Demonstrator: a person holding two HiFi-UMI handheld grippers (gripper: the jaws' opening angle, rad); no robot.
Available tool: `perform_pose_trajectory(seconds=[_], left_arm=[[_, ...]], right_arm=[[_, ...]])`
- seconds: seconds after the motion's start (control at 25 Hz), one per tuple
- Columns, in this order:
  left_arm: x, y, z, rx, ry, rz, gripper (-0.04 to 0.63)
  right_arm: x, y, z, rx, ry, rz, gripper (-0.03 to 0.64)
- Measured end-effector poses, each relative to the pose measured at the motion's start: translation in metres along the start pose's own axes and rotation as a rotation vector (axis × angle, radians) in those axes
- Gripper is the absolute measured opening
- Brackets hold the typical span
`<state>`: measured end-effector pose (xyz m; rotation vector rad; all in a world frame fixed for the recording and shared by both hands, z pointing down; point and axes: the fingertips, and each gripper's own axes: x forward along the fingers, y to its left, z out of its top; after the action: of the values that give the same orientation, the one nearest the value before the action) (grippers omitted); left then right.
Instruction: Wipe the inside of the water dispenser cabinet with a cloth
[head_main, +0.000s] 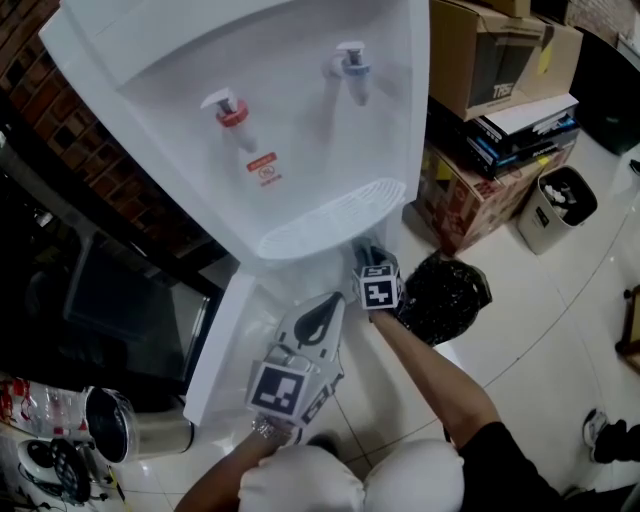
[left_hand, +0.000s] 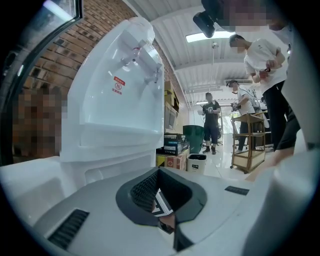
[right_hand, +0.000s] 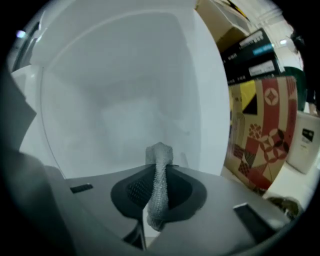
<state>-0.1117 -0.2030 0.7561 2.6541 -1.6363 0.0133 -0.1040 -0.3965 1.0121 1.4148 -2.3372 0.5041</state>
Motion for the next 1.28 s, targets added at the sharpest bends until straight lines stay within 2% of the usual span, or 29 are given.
perform_pose_trajectory(seconds=[0.12, 0.2, 0.32, 0.44, 0.64, 0.8, 0.88, 0.96, 1.08, 1.28], left_arm=[[0.002, -0.001, 0.001, 0.002, -0.009, -0.003, 0.002], [0.002, -0.001, 0.002, 0.005, -0.014, 0.000, 0.002], [-0.001, 0.001, 0.003, 0.012, -0.015, 0.003, 0.002], [-0.003, 0.003, 0.003, 0.017, -0.011, 0.005, 0.002], [-0.004, 0.005, 0.002, 0.009, -0.006, 0.004, 0.002], [-0.003, 0.003, 0.001, 0.002, -0.003, -0.005, 0.002], [-0.003, 0.003, 0.002, 0.007, -0.010, -0.004, 0.002], [-0.004, 0.002, 0.003, 0.010, -0.008, -0.006, 0.002], [-0.008, 0.004, 0.003, 0.022, -0.006, -0.014, 0.002], [-0.020, 0.004, 0.000, 0.049, 0.016, -0.036, 0.002]], right_arm=[[-0.013, 0.011, 0.039, -0.058, -0.120, 0.007, 0.035], [-0.019, 0.010, 0.060, -0.043, -0.174, 0.000, 0.035], [-0.016, 0.001, 0.069, 0.004, -0.189, -0.014, 0.035], [-0.006, -0.002, 0.056, 0.010, -0.145, -0.025, 0.032], [0.009, -0.010, 0.005, 0.024, 0.014, -0.030, 0.032], [0.009, 0.004, -0.015, -0.032, 0.074, 0.021, 0.032], [0.012, 0.010, -0.019, -0.075, 0.069, 0.042, 0.032], [0.010, 0.027, -0.001, -0.171, 0.007, 0.096, 0.032], [0.008, 0.061, 0.028, -0.439, -0.071, 0.202, 0.032], [0.034, 0.105, 0.008, -0.870, -0.032, 0.328, 0.031]])
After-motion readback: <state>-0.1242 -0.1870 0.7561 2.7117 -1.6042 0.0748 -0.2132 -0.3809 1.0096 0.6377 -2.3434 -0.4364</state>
